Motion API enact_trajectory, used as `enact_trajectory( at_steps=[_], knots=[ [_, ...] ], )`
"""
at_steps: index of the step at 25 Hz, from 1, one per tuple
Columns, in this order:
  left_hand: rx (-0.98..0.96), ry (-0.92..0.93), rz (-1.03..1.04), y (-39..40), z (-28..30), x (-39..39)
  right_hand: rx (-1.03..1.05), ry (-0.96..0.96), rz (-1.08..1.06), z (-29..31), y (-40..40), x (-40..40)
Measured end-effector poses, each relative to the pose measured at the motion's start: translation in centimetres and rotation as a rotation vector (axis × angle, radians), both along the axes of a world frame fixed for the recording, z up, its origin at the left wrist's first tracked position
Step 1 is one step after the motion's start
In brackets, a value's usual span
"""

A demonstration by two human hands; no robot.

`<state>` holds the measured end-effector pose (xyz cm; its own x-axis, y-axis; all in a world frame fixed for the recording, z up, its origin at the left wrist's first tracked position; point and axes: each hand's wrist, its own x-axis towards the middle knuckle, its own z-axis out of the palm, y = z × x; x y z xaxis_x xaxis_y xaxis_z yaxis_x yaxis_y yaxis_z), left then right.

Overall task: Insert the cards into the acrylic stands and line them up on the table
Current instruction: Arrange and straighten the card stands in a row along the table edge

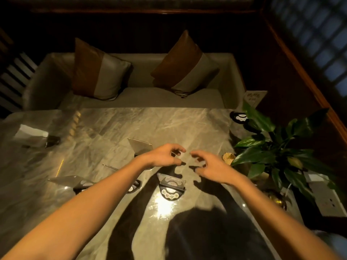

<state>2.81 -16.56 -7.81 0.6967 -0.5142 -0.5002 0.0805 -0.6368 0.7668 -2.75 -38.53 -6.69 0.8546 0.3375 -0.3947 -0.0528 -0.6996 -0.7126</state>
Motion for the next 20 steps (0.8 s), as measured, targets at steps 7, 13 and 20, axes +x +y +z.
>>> enact_trajectory(
  at_steps=[7, 13, 20],
  knots=[
    [0.166, 0.107, -0.193, 2.6, -1.7, -0.6, 0.112, 0.161, -0.024, -4.5, 3.2, -3.4],
    [0.088, -0.052, 0.051, 1.1, -2.2, 1.7, 0.099, 0.106, -0.162, -3.9, 2.1, 0.1],
    [-0.202, -0.082, 0.537, -3.3, -1.2, 8.8, 0.079, 0.044, -0.189, 0.0, -3.3, 12.0]
  ],
)
